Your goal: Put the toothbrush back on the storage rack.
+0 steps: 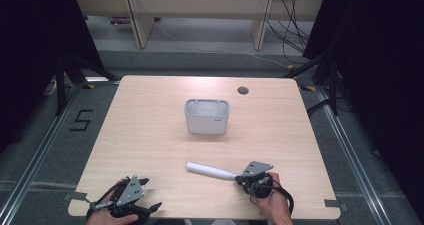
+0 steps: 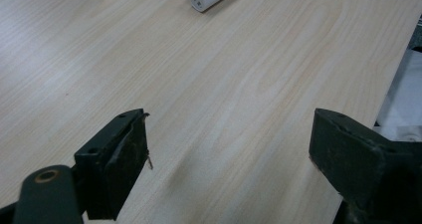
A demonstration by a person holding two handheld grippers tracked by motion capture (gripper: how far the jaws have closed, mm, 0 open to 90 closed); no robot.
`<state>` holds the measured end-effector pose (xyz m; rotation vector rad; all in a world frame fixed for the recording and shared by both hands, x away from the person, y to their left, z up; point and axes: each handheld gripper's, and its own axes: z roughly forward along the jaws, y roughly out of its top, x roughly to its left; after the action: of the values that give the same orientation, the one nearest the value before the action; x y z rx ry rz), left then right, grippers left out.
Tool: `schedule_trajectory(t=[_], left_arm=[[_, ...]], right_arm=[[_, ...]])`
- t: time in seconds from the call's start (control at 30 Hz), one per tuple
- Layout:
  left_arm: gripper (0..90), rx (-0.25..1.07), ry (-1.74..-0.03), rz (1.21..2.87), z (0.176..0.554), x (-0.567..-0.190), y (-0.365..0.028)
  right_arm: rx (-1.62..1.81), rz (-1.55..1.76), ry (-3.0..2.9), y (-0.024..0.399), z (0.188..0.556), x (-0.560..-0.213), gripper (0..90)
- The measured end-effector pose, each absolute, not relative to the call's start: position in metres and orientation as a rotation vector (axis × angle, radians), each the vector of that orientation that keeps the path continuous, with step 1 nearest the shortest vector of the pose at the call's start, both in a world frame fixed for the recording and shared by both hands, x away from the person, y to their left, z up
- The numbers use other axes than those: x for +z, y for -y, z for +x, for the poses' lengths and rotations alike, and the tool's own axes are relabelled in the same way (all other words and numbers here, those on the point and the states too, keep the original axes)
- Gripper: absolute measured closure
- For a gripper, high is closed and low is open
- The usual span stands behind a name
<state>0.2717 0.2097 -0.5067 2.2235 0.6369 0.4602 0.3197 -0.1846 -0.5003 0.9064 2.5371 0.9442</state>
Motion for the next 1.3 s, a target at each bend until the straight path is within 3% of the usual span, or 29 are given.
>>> schedule_trajectory(t=[1.3], left_arm=[[15.0,0.461,-0.629,2.243,0.27,-0.505,-0.21]], right_arm=[[0.9,0.896,-2.475,0.155,0.375,-0.5,88.9]])
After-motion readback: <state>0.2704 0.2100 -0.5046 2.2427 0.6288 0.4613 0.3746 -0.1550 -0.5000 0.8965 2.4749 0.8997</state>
